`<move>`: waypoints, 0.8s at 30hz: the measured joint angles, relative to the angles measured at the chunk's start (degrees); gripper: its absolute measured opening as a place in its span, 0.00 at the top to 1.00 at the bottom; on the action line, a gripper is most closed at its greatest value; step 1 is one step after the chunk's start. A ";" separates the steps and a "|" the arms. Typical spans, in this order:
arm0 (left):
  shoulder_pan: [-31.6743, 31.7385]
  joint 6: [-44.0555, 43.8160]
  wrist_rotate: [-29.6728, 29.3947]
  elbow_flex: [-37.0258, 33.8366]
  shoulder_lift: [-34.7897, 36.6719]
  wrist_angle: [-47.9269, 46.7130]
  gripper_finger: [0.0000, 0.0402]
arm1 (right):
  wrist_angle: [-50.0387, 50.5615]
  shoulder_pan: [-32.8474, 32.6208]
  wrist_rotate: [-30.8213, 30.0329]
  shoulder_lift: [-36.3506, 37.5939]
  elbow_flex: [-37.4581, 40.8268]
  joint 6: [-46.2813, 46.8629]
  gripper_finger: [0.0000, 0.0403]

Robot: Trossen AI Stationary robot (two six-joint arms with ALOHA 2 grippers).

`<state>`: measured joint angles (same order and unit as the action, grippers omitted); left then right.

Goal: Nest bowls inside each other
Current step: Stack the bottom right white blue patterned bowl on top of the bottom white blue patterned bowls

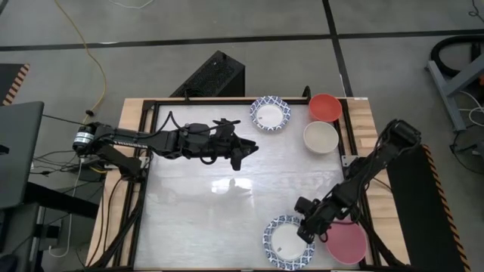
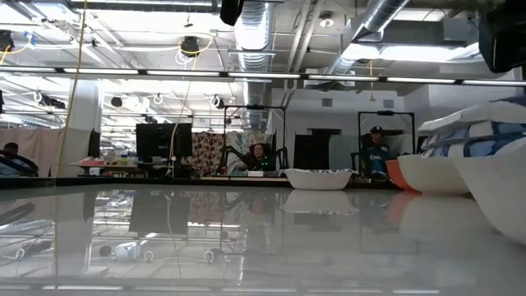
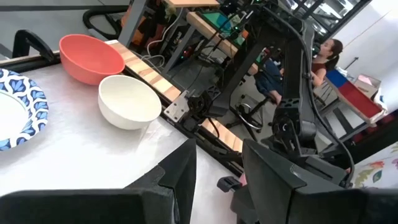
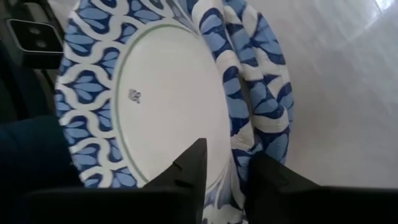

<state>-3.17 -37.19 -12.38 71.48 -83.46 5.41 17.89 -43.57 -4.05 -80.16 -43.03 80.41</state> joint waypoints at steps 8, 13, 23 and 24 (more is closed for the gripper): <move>0.01 0.76 0.02 0.00 0.00 0.00 0.70 | 0.41 0.56 -0.02 2.34 0.00 -0.97 0.65; -0.01 1.27 0.13 0.00 0.00 -0.04 0.70 | 0.68 0.88 2.34 2.34 0.00 -1.37 0.61; 0.02 1.46 2.10 0.00 0.00 -0.52 0.70 | 2.98 1.53 4.61 2.34 0.00 -2.89 0.60; 0.02 1.46 2.12 0.00 0.00 -0.55 0.70 | 2.90 1.78 4.73 2.34 0.00 -2.91 0.60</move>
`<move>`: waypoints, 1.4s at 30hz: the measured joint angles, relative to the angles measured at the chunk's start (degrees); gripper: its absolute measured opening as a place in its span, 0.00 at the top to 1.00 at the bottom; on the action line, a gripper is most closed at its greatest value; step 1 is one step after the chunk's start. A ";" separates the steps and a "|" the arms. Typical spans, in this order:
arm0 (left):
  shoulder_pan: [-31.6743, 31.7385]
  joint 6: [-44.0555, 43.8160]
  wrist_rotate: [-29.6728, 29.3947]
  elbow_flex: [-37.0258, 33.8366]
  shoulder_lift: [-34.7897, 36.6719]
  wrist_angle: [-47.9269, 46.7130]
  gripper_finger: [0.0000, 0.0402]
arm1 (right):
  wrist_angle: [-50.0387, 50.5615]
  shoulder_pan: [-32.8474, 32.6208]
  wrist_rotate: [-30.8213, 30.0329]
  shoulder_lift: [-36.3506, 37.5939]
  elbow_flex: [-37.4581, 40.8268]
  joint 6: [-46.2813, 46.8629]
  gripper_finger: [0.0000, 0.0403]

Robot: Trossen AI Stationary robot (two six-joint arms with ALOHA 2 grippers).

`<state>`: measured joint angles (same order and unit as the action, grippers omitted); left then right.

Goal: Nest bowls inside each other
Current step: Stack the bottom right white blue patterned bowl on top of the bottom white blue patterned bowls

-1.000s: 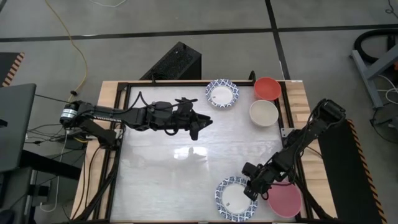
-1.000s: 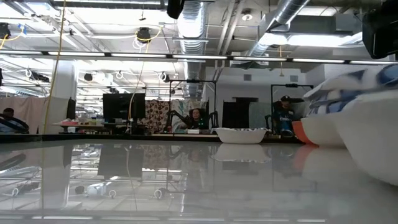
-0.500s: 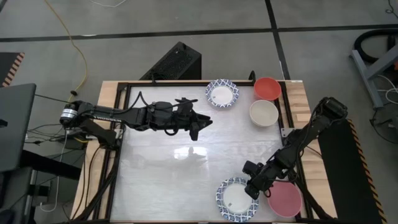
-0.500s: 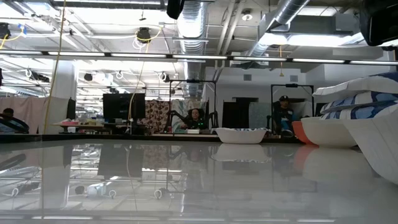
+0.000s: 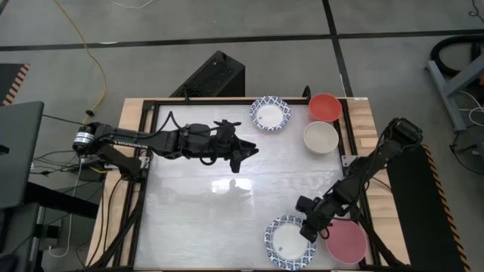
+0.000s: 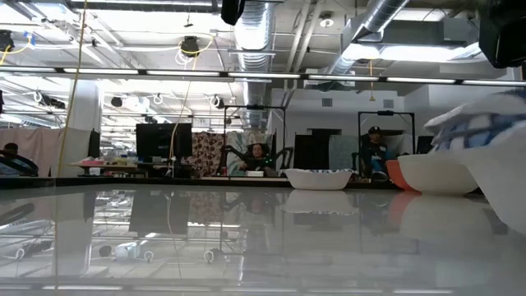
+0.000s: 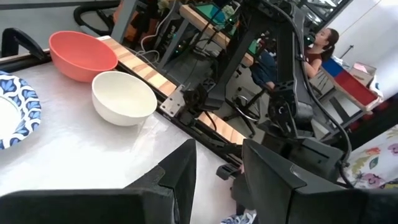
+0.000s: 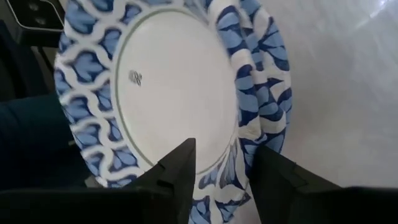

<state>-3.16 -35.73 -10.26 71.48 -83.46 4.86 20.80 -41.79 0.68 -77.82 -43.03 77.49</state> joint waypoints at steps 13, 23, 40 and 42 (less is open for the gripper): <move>0.00 2.25 -0.52 0.00 0.00 0.00 0.70 | -0.07 3.49 7.75 -0.02 0.00 -3.42 0.60; 0.00 3.45 -0.59 0.00 0.00 -0.02 0.70 | 0.17 8.20 16.70 -0.02 0.00 -8.48 0.60; -0.01 4.68 -0.68 0.02 0.00 -0.04 0.70 | 1.67 13.12 20.95 -0.03 0.00 -11.54 0.60; -0.01 4.68 -0.68 0.02 0.00 -0.04 0.70 | 3.42 12.95 20.92 -0.04 -0.17 -11.56 0.60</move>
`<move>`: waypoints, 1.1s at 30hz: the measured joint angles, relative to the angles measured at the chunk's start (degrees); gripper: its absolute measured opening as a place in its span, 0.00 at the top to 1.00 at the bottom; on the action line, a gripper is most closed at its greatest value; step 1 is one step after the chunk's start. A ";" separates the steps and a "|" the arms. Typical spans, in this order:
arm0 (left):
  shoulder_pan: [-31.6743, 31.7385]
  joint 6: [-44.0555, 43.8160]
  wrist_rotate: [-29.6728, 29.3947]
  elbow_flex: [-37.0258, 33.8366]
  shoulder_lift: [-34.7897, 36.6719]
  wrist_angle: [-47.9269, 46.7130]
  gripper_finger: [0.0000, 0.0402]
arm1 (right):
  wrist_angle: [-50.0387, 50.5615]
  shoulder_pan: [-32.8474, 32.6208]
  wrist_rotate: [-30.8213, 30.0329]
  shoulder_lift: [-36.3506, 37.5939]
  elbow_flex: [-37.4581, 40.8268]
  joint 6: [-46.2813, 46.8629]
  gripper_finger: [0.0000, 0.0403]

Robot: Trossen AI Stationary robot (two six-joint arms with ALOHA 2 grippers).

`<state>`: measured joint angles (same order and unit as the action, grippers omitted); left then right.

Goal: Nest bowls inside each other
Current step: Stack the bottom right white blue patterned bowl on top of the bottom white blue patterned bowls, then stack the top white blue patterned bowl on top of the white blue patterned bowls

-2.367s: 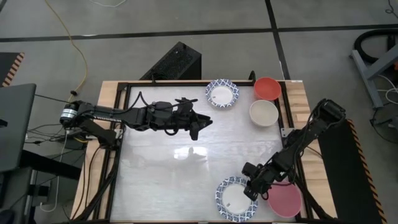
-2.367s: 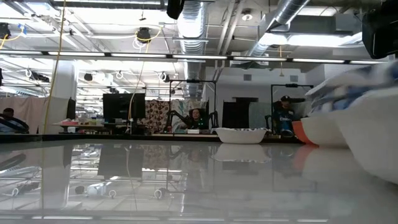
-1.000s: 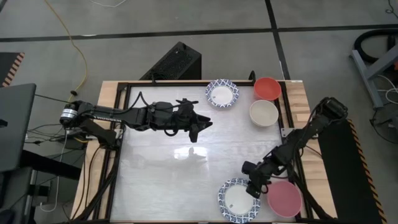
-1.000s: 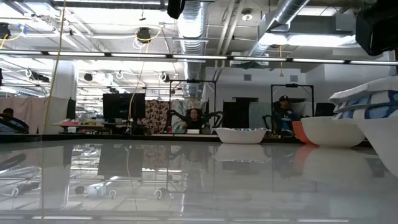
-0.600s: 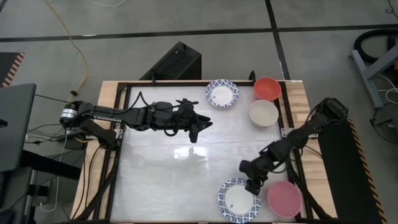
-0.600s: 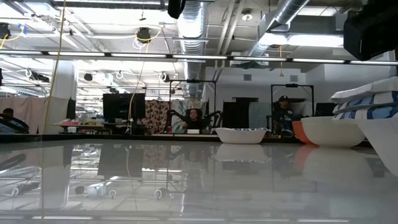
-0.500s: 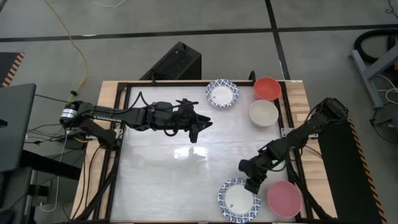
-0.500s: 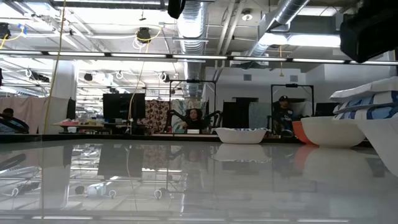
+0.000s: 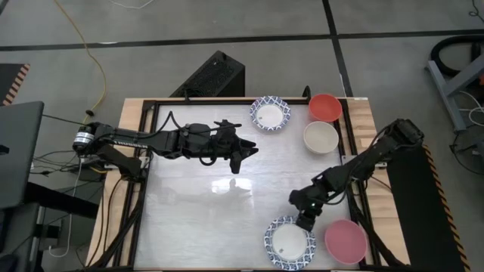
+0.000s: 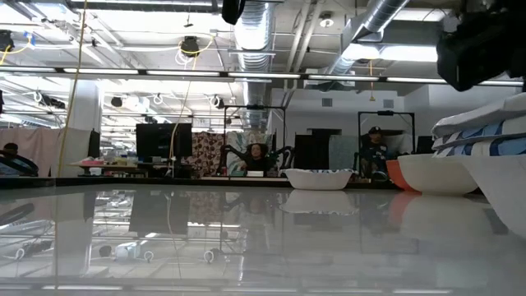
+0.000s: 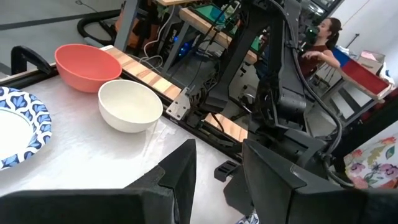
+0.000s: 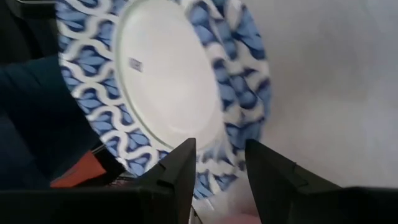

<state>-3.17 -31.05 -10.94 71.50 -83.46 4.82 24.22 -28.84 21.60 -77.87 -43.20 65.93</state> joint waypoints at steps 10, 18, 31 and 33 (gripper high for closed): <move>-0.01 0.66 0.00 0.00 0.00 -0.44 0.70 | 20.75 0.44 -7.67 -0.02 -9.67 -7.88 0.60; 0.00 0.59 0.00 0.00 0.00 -0.63 0.70 | 28.95 0.82 -24.21 -0.02 -20.38 -18.53 0.60; 0.01 1.31 0.01 0.00 0.00 -0.74 0.70 | 29.47 10.39 -29.11 0.00 -26.47 -29.01 0.60; 0.04 1.25 0.04 0.00 0.00 -0.76 0.70 | 29.46 12.07 -29.09 0.00 -26.53 -30.73 0.60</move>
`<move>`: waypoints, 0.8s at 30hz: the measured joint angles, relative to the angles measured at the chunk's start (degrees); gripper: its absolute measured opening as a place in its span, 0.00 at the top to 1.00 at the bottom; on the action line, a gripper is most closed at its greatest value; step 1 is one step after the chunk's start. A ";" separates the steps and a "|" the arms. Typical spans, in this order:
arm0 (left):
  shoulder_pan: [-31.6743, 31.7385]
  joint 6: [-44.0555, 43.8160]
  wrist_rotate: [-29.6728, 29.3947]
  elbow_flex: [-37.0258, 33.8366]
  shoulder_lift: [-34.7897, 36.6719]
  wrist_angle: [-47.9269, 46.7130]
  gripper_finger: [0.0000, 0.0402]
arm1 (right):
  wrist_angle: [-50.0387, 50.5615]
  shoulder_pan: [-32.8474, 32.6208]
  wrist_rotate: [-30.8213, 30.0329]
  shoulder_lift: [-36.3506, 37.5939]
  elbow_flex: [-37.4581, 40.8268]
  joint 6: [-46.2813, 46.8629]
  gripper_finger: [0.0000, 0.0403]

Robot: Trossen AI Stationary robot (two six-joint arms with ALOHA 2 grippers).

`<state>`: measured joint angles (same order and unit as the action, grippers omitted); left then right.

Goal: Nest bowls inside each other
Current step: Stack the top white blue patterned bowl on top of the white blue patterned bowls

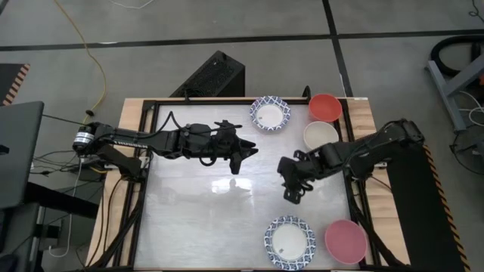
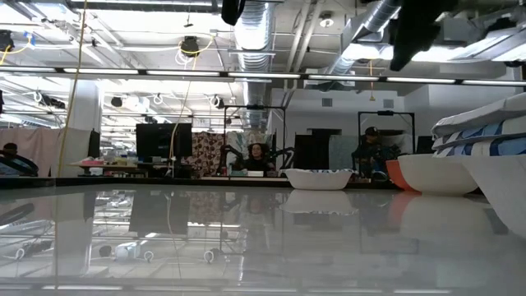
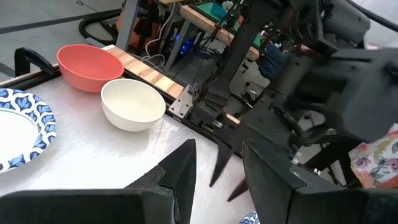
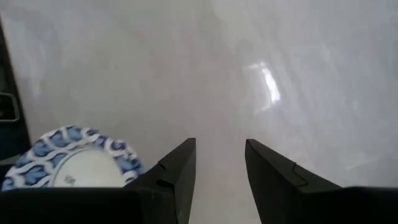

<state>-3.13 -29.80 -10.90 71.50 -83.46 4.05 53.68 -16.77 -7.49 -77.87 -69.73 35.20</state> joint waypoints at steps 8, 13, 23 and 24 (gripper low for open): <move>3.24 -1.49 8.69 0.00 0.00 -0.79 0.70 | -1.53 7.64 -2.67 0.00 -0.07 -5.47 0.60; 7.09 -2.82 13.21 0.00 0.00 -0.89 0.70 | -4.07 12.96 -2.91 0.00 -0.07 -5.78 0.60; 14.09 -4.50 15.14 0.02 0.00 -3.78 0.70 | -5.16 25.50 -3.08 -0.22 -0.07 -3.15 0.60; 14.69 -4.69 15.12 0.02 0.00 -4.49 0.70 | -5.30 26.89 -3.14 -0.22 -0.07 -2.55 0.60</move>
<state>11.56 -34.50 4.22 71.53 -83.46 -0.43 48.38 10.11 -10.62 -78.08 -69.80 32.65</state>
